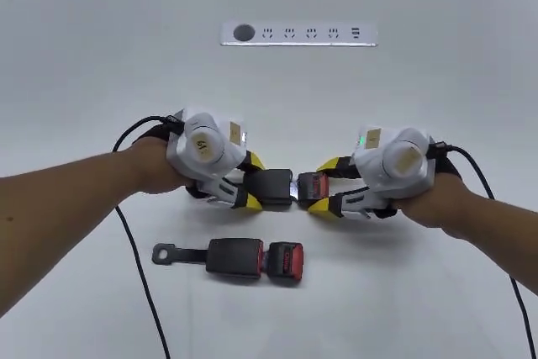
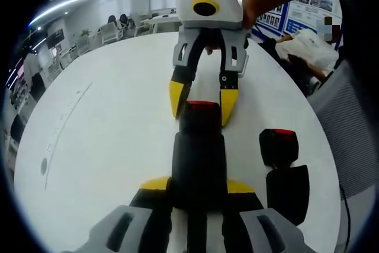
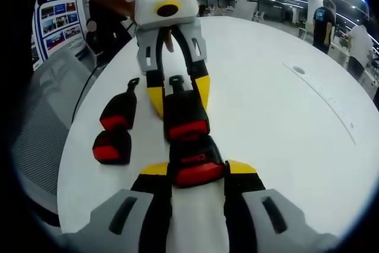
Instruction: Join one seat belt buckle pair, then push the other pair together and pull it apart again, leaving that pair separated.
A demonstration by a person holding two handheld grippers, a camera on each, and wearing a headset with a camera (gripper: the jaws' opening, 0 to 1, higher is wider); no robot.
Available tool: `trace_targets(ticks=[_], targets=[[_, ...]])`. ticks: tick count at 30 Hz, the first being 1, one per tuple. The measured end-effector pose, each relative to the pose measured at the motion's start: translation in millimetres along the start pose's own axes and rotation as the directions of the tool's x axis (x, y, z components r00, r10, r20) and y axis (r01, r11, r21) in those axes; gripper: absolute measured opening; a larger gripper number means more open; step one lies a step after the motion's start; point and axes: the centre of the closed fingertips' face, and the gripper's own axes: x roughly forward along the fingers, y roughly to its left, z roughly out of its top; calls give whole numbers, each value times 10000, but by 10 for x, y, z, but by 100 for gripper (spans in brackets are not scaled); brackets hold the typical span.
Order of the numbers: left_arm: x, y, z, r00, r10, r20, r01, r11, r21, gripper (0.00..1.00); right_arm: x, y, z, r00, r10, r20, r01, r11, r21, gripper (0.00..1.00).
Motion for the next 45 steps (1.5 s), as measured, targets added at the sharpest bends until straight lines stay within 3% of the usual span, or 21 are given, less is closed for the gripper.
trace_targets(ticks=[22, 45], targets=[[23, -11, -4, 9998, -107, -169, 110, 9998, 173, 33, 7, 4, -5, 9995, -66, -312, 62, 9999, -119, 32], [19, -8, -8, 9999, -157, 10, 157, 9993, 341, 33, 9, 2, 17, 9995, -106, -302, 101, 9998, -180, 33]])
